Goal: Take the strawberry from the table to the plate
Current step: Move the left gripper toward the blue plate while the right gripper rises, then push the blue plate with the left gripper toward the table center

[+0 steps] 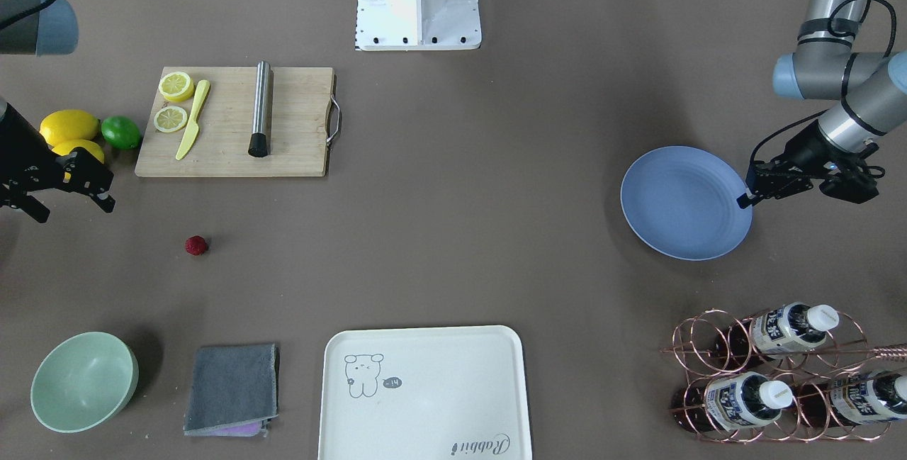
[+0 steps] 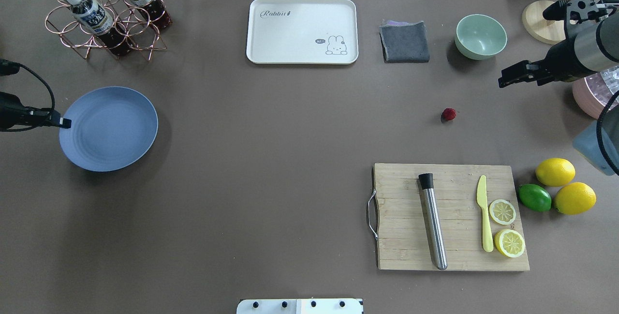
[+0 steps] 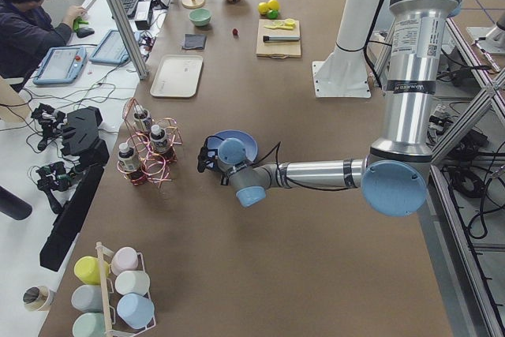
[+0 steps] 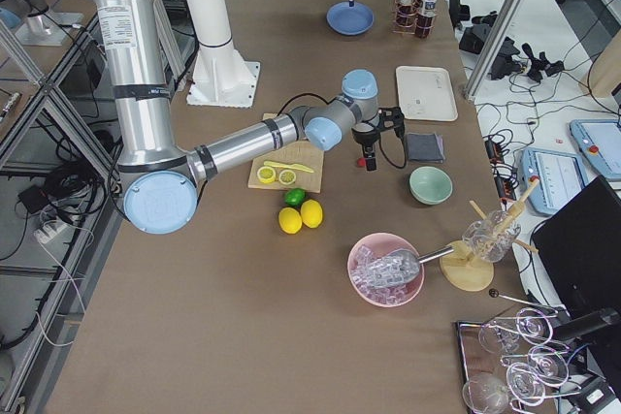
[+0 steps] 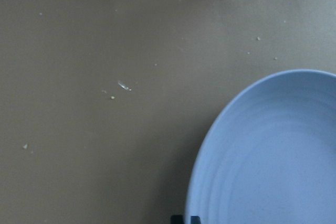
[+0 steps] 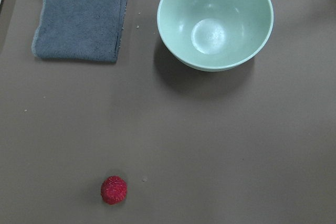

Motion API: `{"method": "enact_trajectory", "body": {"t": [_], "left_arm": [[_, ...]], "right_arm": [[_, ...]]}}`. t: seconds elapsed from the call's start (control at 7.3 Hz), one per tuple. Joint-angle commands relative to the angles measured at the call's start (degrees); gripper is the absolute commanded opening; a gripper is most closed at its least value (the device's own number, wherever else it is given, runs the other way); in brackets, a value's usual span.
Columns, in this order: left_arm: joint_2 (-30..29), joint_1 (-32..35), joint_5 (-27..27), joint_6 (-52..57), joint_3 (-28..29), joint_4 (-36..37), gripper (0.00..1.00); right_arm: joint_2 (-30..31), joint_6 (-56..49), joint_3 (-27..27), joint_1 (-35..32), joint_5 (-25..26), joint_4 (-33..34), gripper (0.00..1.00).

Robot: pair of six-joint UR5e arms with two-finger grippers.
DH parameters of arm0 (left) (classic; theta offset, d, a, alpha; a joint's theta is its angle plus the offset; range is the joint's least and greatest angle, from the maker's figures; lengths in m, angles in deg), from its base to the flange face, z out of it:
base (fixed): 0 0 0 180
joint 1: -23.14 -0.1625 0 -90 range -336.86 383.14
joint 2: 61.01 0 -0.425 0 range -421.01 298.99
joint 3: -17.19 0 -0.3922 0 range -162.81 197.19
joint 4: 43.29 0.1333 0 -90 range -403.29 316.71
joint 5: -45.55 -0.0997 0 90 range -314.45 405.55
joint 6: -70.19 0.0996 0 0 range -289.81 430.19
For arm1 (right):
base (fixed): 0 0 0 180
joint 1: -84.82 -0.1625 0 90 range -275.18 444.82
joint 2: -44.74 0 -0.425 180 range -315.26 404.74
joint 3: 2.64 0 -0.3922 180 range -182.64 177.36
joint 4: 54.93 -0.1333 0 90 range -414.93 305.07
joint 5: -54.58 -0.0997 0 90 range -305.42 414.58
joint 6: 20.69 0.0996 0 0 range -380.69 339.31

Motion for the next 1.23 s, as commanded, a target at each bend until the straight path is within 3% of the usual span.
{"method": "enact_trajectory", "body": {"t": [0.0, 0.41, 0.82, 1.1], "left_arm": [[-3.6, -2.9, -0.8, -13.8, -4.5, 0.2, 0.00], [-13.1, -12.8, -10.8, -22.7, -5.5, 4.0, 0.00], [-24.8, -25.5, -24.1, -26.5, -7.7, 19.8, 0.00], [-26.7, -28.1, -26.9, -26.6, -7.3, 21.3, 0.00]], "right_arm": [[-0.1, -0.1, -0.2, 0.0, -0.2, 0.0, 0.98], [-0.1, 0.0, -0.4, 0.0, -0.5, 0.1, 0.99], [0.0, 0.6, -0.5, 0.0, -0.6, 0.3, 0.99], [-0.1, 2.4, -0.3, 0.4, -0.6, -0.1, 0.99]]}}
